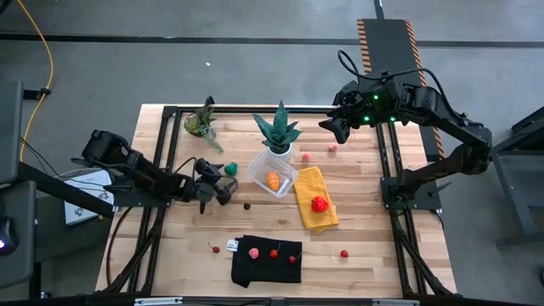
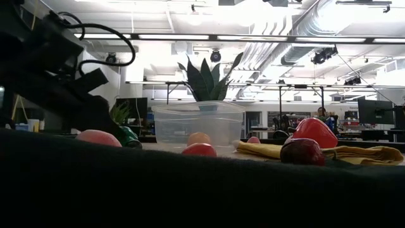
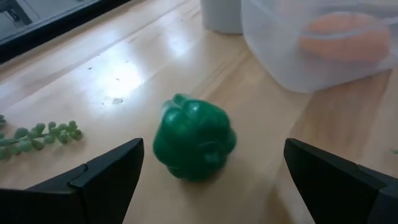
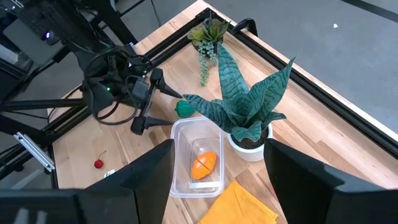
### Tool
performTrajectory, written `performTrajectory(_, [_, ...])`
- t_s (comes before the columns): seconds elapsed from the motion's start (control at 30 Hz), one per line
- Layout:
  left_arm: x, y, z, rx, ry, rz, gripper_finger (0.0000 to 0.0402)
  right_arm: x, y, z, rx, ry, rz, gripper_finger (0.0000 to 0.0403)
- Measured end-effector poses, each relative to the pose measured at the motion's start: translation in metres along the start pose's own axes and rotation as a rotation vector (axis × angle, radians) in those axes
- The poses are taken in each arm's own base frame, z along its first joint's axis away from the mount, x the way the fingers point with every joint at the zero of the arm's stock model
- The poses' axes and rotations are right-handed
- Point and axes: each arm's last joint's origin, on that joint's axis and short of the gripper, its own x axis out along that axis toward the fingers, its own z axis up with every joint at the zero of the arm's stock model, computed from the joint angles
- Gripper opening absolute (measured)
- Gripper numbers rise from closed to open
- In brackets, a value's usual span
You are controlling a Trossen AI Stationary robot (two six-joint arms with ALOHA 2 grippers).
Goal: Pick and placing Produce into tupperware
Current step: Put the green bell pepper into the transparent container
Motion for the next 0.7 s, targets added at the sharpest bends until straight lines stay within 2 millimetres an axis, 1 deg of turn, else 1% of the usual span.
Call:
performTrajectory(0.13, [0.006,0.006,0.004,0.009,0.007,0.016,0.0376,0.0,0.0,0.0,0.003,0.0,0.0,0.0238])
performTrajectory(0.33, [0.013,0.01,0.009,0.024,0.021,-0.023,0.0376,0.0,0.0,-0.001,0.008,0.011,-0.005,0.0238])
performTrajectory(0.7, [0.018,0.015,0.012,0.037,0.044,-0.07,0.0376,0.0,-0.001,-0.001,0.008,0.014,-0.006,0.0238])
